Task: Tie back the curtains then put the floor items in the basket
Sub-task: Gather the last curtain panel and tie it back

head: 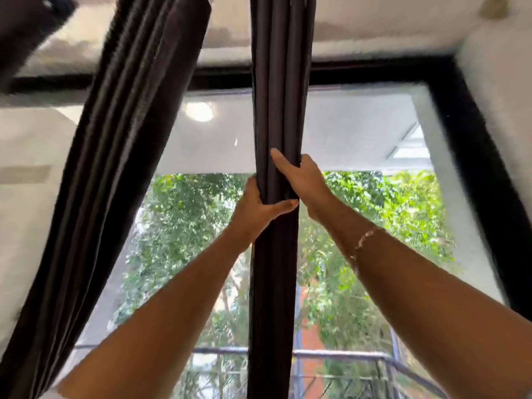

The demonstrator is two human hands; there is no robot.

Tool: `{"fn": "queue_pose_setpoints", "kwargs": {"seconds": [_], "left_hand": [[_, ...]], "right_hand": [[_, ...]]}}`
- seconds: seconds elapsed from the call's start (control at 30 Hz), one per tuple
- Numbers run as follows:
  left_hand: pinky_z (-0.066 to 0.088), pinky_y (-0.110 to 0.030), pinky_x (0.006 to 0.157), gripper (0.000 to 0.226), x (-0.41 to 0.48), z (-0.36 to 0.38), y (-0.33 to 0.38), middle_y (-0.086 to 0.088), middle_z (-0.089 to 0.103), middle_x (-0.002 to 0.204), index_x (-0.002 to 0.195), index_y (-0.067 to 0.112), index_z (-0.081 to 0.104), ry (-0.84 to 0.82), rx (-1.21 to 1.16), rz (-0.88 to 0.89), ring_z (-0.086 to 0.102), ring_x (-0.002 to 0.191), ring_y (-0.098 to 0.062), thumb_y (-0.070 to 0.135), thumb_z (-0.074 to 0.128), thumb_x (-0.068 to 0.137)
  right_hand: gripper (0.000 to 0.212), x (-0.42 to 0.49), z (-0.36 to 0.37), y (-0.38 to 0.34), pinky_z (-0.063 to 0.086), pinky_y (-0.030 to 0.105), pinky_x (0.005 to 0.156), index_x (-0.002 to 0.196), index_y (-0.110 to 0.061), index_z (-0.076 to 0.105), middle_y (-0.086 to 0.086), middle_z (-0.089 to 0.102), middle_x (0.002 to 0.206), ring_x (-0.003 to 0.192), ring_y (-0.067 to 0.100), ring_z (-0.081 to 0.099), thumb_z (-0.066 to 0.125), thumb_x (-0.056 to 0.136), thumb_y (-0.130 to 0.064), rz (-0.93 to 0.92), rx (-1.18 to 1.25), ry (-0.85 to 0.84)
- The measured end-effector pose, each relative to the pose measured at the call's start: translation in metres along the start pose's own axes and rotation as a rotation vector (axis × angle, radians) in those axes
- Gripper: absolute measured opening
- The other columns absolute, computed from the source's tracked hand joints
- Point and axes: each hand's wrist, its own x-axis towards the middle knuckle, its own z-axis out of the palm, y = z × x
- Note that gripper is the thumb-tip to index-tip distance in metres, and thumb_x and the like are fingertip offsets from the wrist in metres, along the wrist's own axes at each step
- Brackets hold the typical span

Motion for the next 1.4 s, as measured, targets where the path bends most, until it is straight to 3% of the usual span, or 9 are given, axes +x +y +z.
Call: {"fn": "queue_pose_setpoints", "kwargs": {"seconds": [0.17, 0.33, 0.47, 0.6, 0.73, 0.93, 1.1, 1.23, 1.4], "left_hand": [[0.049, -0.049, 0.091, 0.074, 0.016, 0.016, 0.02, -0.021, 0.06, 0.116, 0.129, 0.004, 0.041, -0.068, 0.064, 0.025, 0.059, 0.106, -0.036, 0.005, 0.061, 0.058], [0.047, -0.047, 0.089, 0.056, 0.022, 0.042, 0.018, -0.023, 0.059, 0.113, 0.125, 0.007, 0.046, -0.006, 0.166, 0.063, 0.056, 0.106, -0.038, -0.015, 0.037, 0.074], [0.046, -0.035, 0.074, 0.051, 0.026, 0.082, 0.028, -0.022, 0.061, 0.109, 0.121, 0.007, 0.049, 0.009, 0.179, 0.079, 0.057, 0.102, -0.038, -0.012, 0.035, 0.076], [0.035, -0.011, 0.05, 0.048, 0.038, 0.135, 0.045, -0.003, 0.059, 0.094, 0.121, 0.014, 0.051, -0.003, 0.141, 0.118, 0.055, 0.076, -0.016, -0.008, 0.041, 0.08], [0.038, -0.025, 0.069, 0.035, 0.054, 0.198, 0.067, -0.016, 0.064, 0.104, 0.113, 0.004, 0.054, 0.009, 0.063, 0.155, 0.06, 0.099, -0.031, -0.007, 0.046, 0.081], [0.048, -0.042, 0.082, 0.035, 0.06, 0.281, 0.087, -0.022, 0.062, 0.108, 0.114, 0.002, 0.052, -0.068, 0.006, 0.151, 0.057, 0.104, -0.038, -0.007, 0.047, 0.08], [0.049, -0.045, 0.088, 0.038, 0.052, 0.337, 0.102, -0.019, 0.062, 0.111, 0.116, 0.003, 0.05, -0.11, 0.012, 0.168, 0.057, 0.106, -0.036, -0.005, 0.051, 0.079], [0.047, -0.041, 0.091, 0.043, 0.045, 0.367, 0.111, -0.015, 0.059, 0.117, 0.12, 0.006, 0.047, -0.132, 0.044, 0.161, 0.055, 0.11, -0.032, -0.001, 0.053, 0.079], [0.034, -0.022, 0.071, 0.05, 0.031, 0.37, 0.109, -0.009, 0.057, 0.117, 0.123, 0.01, 0.044, -0.08, 0.134, 0.188, 0.054, 0.108, -0.026, 0.006, 0.06, 0.076]], "right_hand": [[0.07, 0.038, 0.008, -0.031, 0.05, 0.039, 0.092, 0.121, -0.007, 0.053, 0.013, 0.064, 0.115, 0.106, 0.032, 0.06, 0.075, 0.068, -0.047, 0.035, -0.206, 0.045], [0.038, 0.051, -0.001, -0.033, 0.039, 0.032, 0.078, 0.119, -0.006, 0.052, 0.016, 0.059, 0.121, 0.111, 0.036, 0.055, 0.055, 0.084, -0.02, 0.004, -0.515, 0.188], [0.026, 0.051, -0.035, -0.026, 0.039, 0.033, 0.074, 0.111, -0.003, 0.055, 0.018, 0.06, 0.118, 0.11, 0.038, 0.055, 0.049, 0.087, -0.01, -0.076, -0.615, 0.32], [0.027, 0.06, -0.089, -0.025, 0.044, 0.037, 0.086, 0.112, -0.001, 0.054, 0.02, 0.058, 0.12, 0.112, 0.039, 0.054, 0.046, 0.087, -0.008, -0.129, -0.662, 0.34], [0.029, 0.074, -0.152, -0.029, 0.045, 0.037, 0.087, 0.115, -0.002, 0.053, 0.02, 0.057, 0.121, 0.113, 0.039, 0.053, 0.047, 0.088, -0.009, -0.163, -0.718, 0.36], [0.027, 0.083, -0.24, -0.016, 0.043, 0.036, 0.085, 0.112, -0.002, 0.054, 0.02, 0.056, 0.12, 0.112, 0.038, 0.053, 0.046, 0.087, -0.008, -0.135, -0.753, 0.374], [0.027, 0.083, -0.299, -0.003, 0.043, 0.038, 0.087, 0.111, 0.001, 0.052, 0.022, 0.056, 0.12, 0.113, 0.04, 0.052, 0.046, 0.086, -0.007, -0.121, -0.784, 0.422], [0.027, 0.081, -0.334, 0.001, 0.042, 0.038, 0.085, 0.11, 0.002, 0.051, 0.023, 0.056, 0.119, 0.111, 0.041, 0.052, 0.046, 0.086, -0.009, -0.084, -0.782, 0.416], [0.028, 0.069, -0.344, -0.001, 0.038, 0.032, 0.074, 0.105, -0.005, 0.054, 0.016, 0.06, 0.113, 0.106, 0.036, 0.056, 0.056, 0.082, -0.02, -0.074, -0.754, 0.357]]}}
